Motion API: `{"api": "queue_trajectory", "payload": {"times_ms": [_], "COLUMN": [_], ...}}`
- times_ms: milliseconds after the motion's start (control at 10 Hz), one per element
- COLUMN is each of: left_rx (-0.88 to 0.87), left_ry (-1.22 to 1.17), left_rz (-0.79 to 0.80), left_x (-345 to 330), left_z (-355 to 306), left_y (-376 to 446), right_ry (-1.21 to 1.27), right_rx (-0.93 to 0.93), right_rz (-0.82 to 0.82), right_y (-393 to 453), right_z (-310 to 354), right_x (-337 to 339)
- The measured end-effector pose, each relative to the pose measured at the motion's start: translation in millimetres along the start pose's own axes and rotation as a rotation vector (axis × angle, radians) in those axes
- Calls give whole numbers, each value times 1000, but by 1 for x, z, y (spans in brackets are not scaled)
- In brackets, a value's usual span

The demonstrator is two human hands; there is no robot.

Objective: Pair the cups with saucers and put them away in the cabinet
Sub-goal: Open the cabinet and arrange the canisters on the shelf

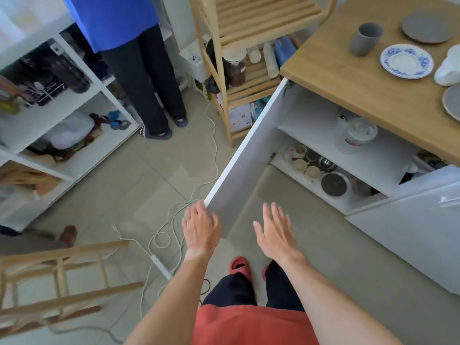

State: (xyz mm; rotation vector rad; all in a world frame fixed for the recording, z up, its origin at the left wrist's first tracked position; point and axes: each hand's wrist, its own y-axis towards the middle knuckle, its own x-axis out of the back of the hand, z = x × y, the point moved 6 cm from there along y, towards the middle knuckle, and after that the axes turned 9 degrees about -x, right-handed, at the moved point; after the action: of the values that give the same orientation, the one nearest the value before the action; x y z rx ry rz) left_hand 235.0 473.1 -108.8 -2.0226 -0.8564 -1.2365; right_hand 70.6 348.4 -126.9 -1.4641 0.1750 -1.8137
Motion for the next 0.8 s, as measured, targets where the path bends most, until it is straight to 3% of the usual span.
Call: {"api": "queue_trajectory", "payload": {"times_ms": [400, 500, 600, 800], "left_rx": [112, -149, -532, -670], "left_ry": [170, 280, 306, 84], "left_rz": [107, 47, 143, 263], "left_x": [29, 15, -24, -87], "left_z": [51, 22, -39, -178], "left_y": [45, 40, 36, 56], "right_ry": [11, 50, 76, 101], "right_rx": [-46, -101, -188, -400], "right_rz": [-14, -32, -63, -103], "right_y": [1, -2, -1, 22], "right_z": [2, -17, -50, -139], "right_x": [-2, 6, 18, 44]}}
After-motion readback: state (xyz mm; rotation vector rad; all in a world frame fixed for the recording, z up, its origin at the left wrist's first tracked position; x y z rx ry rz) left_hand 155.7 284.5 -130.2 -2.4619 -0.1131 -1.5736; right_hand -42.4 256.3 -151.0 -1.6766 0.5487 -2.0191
